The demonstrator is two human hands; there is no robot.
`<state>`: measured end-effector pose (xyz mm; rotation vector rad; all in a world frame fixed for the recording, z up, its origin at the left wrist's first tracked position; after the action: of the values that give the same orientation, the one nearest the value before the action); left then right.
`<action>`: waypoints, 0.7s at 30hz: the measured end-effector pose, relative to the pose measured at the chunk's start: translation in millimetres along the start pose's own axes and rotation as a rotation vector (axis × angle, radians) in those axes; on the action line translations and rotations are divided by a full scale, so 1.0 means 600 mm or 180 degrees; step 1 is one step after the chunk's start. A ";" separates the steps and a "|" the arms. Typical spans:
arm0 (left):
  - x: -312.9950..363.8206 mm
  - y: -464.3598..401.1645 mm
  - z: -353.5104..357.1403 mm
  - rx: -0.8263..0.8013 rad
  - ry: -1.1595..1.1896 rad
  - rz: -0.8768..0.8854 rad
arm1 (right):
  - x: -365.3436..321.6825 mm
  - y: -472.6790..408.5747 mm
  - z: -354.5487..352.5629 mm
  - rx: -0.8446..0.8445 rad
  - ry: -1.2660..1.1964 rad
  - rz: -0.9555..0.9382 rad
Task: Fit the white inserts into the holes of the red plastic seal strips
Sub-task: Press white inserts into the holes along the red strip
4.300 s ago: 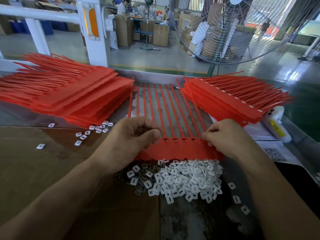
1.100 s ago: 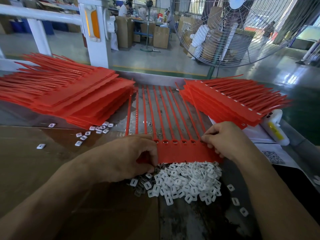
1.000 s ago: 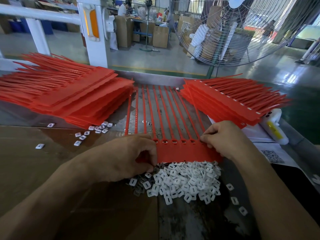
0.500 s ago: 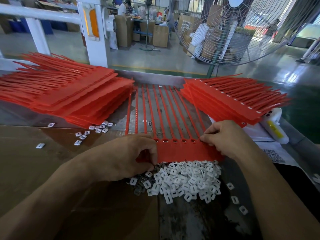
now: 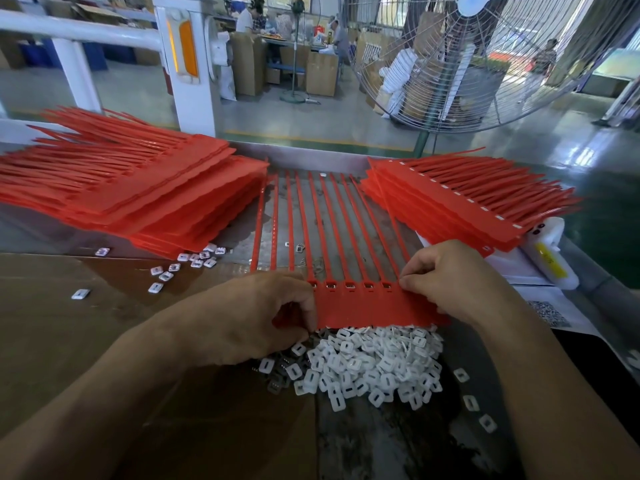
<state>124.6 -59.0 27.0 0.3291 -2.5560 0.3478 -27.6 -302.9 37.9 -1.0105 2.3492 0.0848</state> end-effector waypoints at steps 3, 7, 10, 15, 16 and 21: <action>-0.001 -0.002 0.001 -0.0016 0.0022 0.0010 | -0.004 0.002 -0.005 -0.0074 0.0165 -0.0110; -0.001 -0.003 0.001 -0.0042 0.0084 0.0026 | -0.009 0.005 -0.007 -0.0068 0.0253 -0.0163; -0.001 -0.003 0.001 -0.0032 0.0040 0.0038 | -0.012 0.006 -0.004 0.0000 0.0329 -0.0144; 0.000 -0.002 -0.001 -0.0012 -0.0009 -0.0033 | -0.018 0.010 0.002 0.0189 0.0317 -0.0183; 0.000 -0.002 -0.001 0.0005 -0.0009 -0.0042 | -0.019 0.011 0.003 0.0231 0.0279 -0.0194; 0.001 -0.001 -0.003 0.0076 0.0029 -0.0029 | -0.028 0.013 0.006 0.0492 -0.0039 -0.0324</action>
<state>125.1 -59.2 29.0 0.3469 -2.5424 0.3758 -22.0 -285.6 42.4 -1.0474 2.2501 -0.1275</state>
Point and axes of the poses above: each hand's wrist, its own y-axis away from the middle knuckle, its own z-axis out of the palm, x = y × z, the point moved 1 cm from there along -y, towards the middle knuckle, and after that the axes turned 10 degrees about x, right-handed, at the moved point
